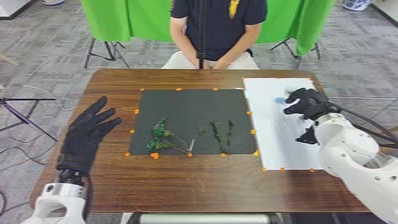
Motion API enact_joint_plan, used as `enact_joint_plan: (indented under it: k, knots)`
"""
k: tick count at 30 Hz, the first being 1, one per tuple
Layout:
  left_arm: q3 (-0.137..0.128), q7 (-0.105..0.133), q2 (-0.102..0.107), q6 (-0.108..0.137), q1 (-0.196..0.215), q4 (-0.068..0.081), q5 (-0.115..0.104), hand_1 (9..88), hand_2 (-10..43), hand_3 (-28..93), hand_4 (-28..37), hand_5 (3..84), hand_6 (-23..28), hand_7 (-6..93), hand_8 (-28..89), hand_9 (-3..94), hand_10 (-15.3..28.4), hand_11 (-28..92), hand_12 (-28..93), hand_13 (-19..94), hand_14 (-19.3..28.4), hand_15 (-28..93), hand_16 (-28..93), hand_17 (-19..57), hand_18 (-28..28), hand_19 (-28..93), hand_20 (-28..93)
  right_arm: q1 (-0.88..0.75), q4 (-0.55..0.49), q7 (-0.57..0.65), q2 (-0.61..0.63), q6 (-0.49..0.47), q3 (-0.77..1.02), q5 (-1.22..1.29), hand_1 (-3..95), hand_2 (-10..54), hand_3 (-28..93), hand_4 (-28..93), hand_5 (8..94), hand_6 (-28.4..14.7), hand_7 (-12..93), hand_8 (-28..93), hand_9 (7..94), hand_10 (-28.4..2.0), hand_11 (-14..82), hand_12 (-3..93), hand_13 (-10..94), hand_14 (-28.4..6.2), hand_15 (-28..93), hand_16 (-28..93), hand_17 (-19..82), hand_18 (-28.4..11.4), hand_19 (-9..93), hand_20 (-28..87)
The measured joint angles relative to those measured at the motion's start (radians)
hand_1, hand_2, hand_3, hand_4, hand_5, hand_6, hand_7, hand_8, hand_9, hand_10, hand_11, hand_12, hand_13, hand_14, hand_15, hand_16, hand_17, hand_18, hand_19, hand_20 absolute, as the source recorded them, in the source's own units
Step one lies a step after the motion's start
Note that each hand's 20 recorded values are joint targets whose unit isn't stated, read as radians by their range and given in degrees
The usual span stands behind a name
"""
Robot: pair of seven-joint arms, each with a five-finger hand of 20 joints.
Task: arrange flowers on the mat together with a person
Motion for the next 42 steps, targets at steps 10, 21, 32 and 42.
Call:
enact_joint_plan:
  k: [10,21,32,42]
  knots:
    - [0.002,-0.001,0.001,0.000,-0.019,0.002,-0.001,22.8,5.0,78,-28.3,34.3,3.3,13.0,-10,32.1,16.3,21,9,24,24.2,42,-6,-10.5,23.5,43,12,0.026,0.055,0.004,-0.019,-0.031,-0.060,-0.085,37.8,-9.5,77,-27,53.5,3.9,28,-16,61.3,-13.3,44.2,18.5,64,-10.3,65,15,25,-22.5,76,22]
    - [0.002,-0.009,0.000,-0.002,-0.034,0.004,0.000,23.1,5.0,78,-28.3,34.0,3.6,13.0,-10,32.0,16.3,21,9,24,24.3,42,-6,-10.4,23.5,43,12,0.032,0.074,0.003,-0.023,-0.004,-0.124,-0.228,48.5,-9.5,66,-28,64.6,4.7,34,-6,72.7,-8.1,33.9,28.1,71,-6.7,60,18,27,-21.4,75,25]
    - [0.000,-0.024,-0.004,-0.005,-0.035,0.005,0.003,23.1,4.9,78,-28.3,33.9,3.7,13.0,-10,31.9,16.2,21,9,24,24.3,42,-6,-10.5,23.5,43,12,0.027,0.079,0.007,-0.019,0.144,-0.182,-0.250,58.3,-9.5,60,-28,82.1,4.9,26,0,89.0,-4.0,27.3,36.7,83,-3.1,57,23,34,-17.5,77,27]
    - [-0.008,-0.020,-0.001,-0.004,-0.025,-0.003,0.005,23.4,5.2,77,-28.3,34.0,3.8,13.3,-10,32.3,16.6,21,9,24,24.5,42,-6,-10.4,23.6,44,12,0.055,-0.062,-0.056,-0.026,0.151,-0.236,-0.167,59.4,-9.5,61,-28,84.1,3.8,24,2,90.6,-3.8,27.1,37.7,84,-3.7,58,24,35,-16.6,78,28]
